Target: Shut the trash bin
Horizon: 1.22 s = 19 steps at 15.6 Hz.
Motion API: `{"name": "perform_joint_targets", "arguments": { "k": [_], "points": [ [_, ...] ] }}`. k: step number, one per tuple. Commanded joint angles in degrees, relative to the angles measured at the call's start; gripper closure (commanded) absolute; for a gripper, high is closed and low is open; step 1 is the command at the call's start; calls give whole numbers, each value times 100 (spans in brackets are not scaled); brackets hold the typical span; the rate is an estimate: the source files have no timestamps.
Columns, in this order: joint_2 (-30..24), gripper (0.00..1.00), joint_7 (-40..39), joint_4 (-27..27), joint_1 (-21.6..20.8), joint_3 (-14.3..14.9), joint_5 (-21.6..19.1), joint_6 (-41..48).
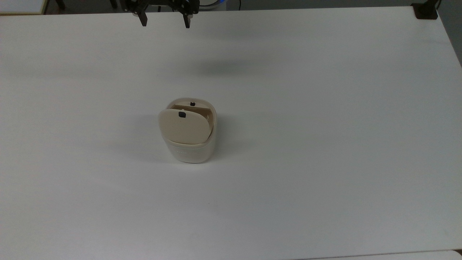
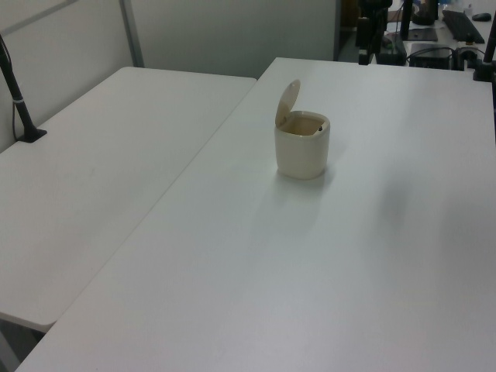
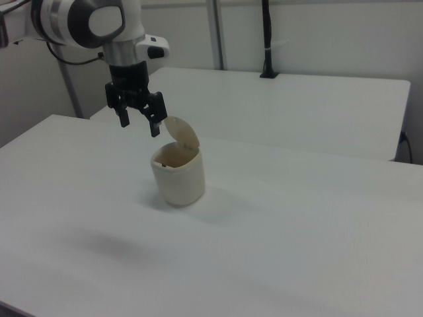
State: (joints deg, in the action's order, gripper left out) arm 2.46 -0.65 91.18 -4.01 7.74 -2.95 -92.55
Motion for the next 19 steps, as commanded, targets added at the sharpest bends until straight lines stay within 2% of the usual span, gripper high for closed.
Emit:
{"name": "perform_joint_targets", "arguments": {
  "k": [1,10,14,16,17,19],
  "points": [
    [-123,0,-41,128,-109,70,120,-96],
    [-79,2,-102,137,-118,61,102,-237],
    [-9,66,-357,137,-109,61,23,-526],
    [52,92,-366,137,-109,61,-82,-938],
    [148,100,-349,137,-118,61,-187,-1227],
    [272,100,-313,120,-118,61,-398,-1859]
  ]
}}
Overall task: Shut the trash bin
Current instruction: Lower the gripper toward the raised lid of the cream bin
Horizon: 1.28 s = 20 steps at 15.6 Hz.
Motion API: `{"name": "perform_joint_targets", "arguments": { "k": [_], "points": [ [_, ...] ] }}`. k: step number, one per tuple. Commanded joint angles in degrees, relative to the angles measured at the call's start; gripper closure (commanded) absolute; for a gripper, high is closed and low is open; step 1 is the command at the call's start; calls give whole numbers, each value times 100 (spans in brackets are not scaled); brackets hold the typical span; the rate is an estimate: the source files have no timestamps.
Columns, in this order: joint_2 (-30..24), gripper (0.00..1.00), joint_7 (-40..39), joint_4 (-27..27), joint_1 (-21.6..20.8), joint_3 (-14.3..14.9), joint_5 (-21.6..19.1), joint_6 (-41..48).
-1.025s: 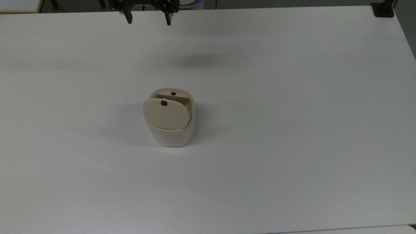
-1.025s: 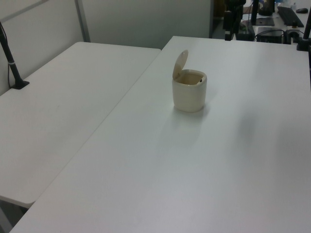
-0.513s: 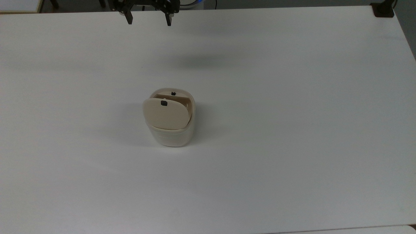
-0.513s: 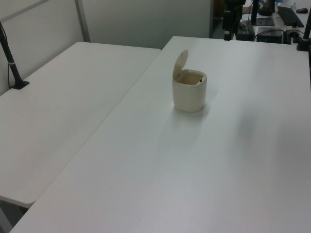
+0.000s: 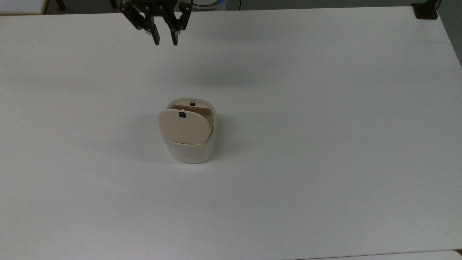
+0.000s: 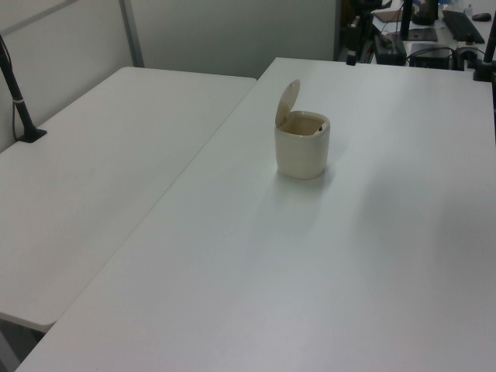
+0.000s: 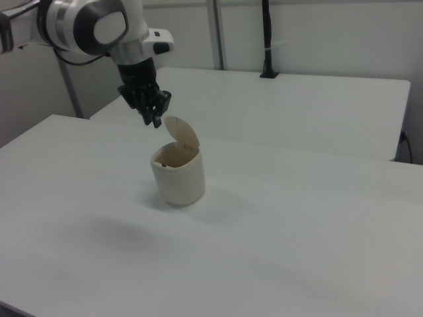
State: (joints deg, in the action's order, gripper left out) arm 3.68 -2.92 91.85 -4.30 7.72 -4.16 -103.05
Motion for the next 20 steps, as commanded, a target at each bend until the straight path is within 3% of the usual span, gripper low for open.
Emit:
{"name": "perform_joint_targets", "arguments": {
  "k": [1,5,8,11,16,20],
  "points": [
    [229,100,-68,-17,-97,54,-348,-1117],
    [764,100,107,-254,-106,-8,-383,-2137],
    [1529,100,652,-650,-106,-148,-278,-2894],
    [1767,100,907,-677,-132,-157,-287,-3440],
    [1680,100,811,-432,-150,-166,-208,-3257],
    [1505,100,338,-396,-133,-157,-217,-2126]
  ]
}}
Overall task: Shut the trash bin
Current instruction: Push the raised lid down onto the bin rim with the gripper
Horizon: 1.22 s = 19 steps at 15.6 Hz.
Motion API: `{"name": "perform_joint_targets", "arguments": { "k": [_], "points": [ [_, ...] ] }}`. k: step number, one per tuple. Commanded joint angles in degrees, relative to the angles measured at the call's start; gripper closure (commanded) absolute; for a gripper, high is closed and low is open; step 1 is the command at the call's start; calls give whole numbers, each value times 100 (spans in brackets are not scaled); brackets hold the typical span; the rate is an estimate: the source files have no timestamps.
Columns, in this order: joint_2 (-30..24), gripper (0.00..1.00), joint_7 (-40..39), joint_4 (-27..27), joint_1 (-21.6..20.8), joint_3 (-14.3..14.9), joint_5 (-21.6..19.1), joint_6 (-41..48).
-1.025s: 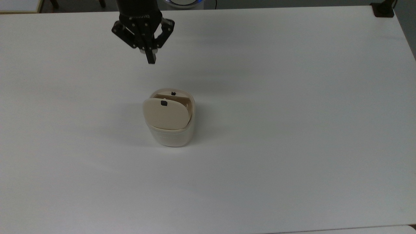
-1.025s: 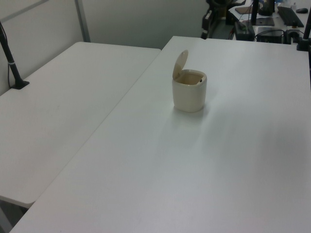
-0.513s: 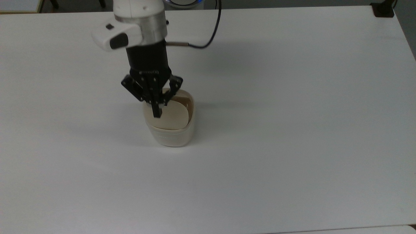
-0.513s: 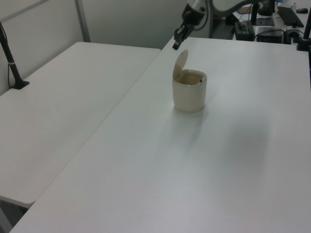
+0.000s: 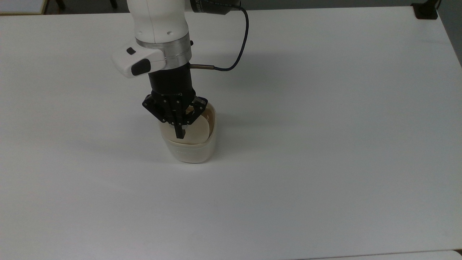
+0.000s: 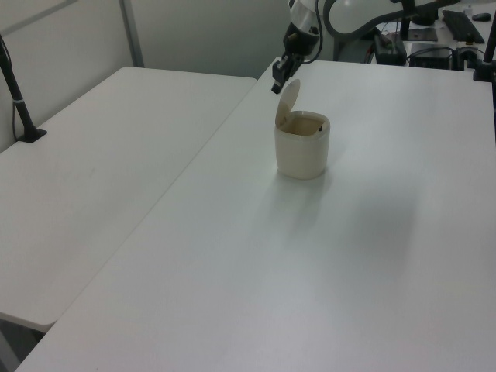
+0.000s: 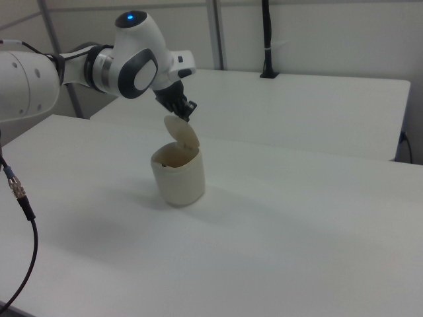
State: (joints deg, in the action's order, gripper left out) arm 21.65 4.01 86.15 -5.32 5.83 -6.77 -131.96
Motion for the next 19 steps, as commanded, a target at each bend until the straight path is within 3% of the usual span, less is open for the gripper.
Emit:
{"name": "perform_joint_targets", "arguments": {
  "k": [1,5,19],
  "points": [
    [-337,100,-479,208,-30,41,45,1020],
    [-443,100,-524,305,-30,59,45,1418],
    [-29,100,-524,508,-162,59,291,1400]
  ]
}}
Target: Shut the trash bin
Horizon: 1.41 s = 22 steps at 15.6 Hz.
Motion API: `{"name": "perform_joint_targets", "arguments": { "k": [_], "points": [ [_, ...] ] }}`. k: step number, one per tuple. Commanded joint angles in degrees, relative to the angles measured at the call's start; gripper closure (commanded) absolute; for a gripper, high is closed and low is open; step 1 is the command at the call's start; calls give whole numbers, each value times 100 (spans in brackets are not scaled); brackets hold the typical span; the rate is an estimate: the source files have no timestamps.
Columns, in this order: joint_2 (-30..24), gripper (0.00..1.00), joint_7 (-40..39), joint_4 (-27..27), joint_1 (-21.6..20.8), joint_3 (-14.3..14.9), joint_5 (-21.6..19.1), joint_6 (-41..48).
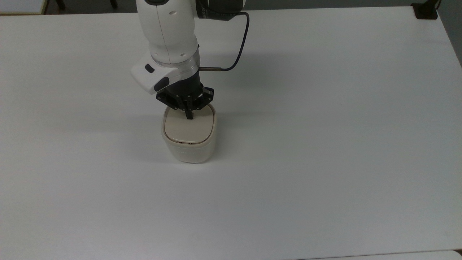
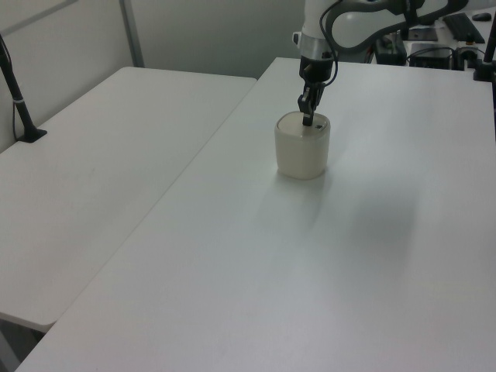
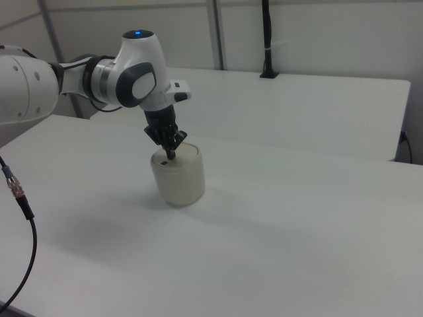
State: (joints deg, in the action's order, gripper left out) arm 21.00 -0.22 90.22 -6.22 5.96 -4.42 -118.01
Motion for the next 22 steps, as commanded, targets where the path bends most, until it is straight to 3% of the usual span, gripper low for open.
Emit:
{"name": "perform_joint_targets", "arguments": {
  "k": [1,7,8,9,10,11,12,13,17,22],
  "points": [
    [-60,100,-101,93,-55,46,55,32],
    [-1096,97,-109,119,112,64,64,944],
    [-1246,89,-101,119,112,64,81,1234],
    [-1387,74,-101,136,103,64,151,1507],
    [-1519,65,-109,171,86,64,299,1762],
    [-1642,46,-109,259,68,55,440,1956],
    [-1774,17,-101,390,51,55,485,2045],
    [-1897,2,-101,531,51,46,494,2054],
    [-2231,0,-66,717,68,46,494,2186],
    [-2241,0,-39,690,103,46,486,2256]
  ]
}}
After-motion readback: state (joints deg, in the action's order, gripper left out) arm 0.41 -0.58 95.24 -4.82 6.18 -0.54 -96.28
